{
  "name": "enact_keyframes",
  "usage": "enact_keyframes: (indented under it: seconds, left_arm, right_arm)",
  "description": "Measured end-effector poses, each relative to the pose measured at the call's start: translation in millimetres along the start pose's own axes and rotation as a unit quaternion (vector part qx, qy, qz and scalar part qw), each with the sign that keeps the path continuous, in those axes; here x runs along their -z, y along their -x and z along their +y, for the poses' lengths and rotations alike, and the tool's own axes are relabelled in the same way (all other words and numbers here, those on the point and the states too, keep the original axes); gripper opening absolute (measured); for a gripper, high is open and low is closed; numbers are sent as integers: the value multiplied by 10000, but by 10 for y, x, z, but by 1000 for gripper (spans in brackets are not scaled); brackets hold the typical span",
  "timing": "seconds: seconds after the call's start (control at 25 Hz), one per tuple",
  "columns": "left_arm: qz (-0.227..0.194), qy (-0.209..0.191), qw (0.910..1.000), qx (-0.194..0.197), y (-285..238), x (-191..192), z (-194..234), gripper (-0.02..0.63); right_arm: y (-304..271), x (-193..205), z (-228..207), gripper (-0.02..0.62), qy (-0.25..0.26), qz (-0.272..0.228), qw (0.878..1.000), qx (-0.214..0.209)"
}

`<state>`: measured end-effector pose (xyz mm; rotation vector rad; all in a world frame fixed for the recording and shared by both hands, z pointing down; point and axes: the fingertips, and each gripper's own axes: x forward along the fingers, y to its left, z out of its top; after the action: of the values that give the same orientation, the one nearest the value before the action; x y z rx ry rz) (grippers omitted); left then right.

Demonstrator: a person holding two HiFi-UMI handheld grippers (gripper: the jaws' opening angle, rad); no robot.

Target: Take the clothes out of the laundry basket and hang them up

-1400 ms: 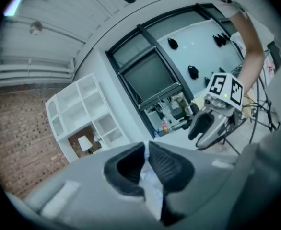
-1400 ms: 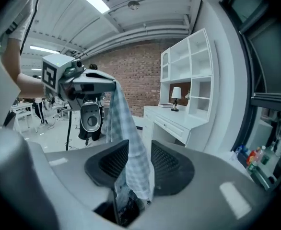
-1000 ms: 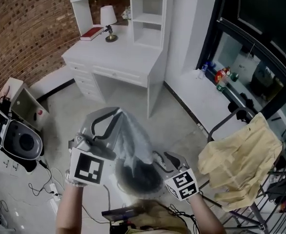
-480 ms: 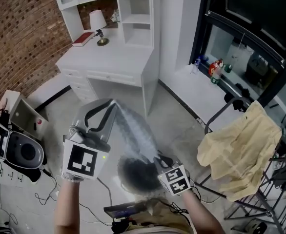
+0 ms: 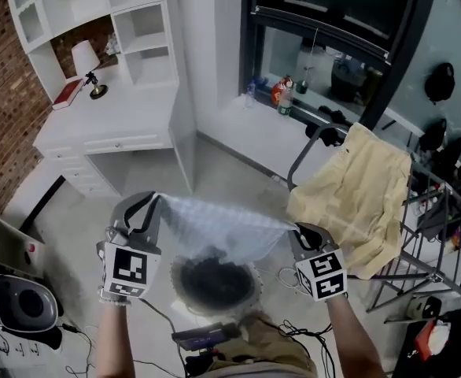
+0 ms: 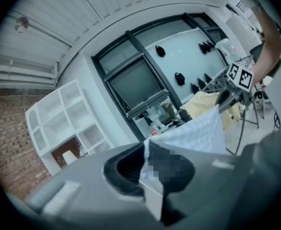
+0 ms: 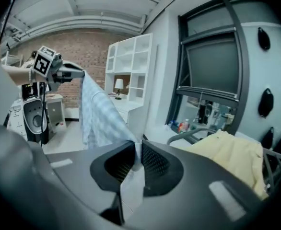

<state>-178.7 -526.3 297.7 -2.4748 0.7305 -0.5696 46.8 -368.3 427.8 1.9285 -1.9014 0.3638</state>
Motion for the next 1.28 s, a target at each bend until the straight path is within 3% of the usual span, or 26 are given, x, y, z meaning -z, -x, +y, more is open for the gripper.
enact_keyframes:
  seconds: [0.2, 0.48, 0.76, 1.08, 1.28]
  left_arm:
    - [-275, -113, 9978, 601, -127, -79, -379, 23]
    - [-970, -198, 9841, 1474, -336, -679, -1109, 23]
    - [-1657, -258, 9544, 2469, -492, -1564, -2238, 21]
    - [-2246, -409, 9156, 3310, -282, -2714, -3822, 21]
    - [-2479, -473, 8978, 3608, -85, -3388, -4762, 21]
  right_arm:
    - [706, -101, -344, 38, -131, -162, 9944, 1035]
    - [1754, 21, -746, 38, -362, -289, 9742, 2207]
    - [2973, 535, -1177, 38, -945, -314, 9384, 3310]
    - [4431, 1186, -1613, 38, -1345, -405, 8997, 4132]
    - [5336, 1578, -1981, 38, -1354, -391, 8859, 4419]
